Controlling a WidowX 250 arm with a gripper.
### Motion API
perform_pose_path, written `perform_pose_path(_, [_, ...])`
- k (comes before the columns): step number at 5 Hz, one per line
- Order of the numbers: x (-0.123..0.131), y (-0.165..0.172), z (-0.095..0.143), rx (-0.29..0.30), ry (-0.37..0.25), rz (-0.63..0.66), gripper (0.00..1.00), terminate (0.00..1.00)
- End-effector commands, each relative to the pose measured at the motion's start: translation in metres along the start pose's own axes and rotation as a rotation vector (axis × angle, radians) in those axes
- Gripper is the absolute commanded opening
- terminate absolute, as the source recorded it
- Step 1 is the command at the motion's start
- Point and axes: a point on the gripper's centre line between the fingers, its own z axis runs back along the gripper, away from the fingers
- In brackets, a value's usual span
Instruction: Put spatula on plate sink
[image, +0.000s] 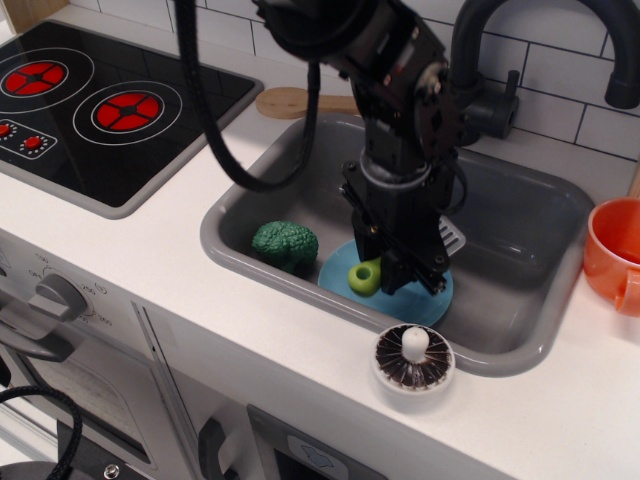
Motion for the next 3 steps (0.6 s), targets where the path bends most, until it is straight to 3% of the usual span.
perform_pose_path(1, [-0.011, 0.019, -0.002, -0.004, -0.036, 0.01, 0.0, 0.0])
perform_pose_path(3, [-0.007, 0.014, -0.014, -0.01, -0.013, 0.023, 0.0, 0.0])
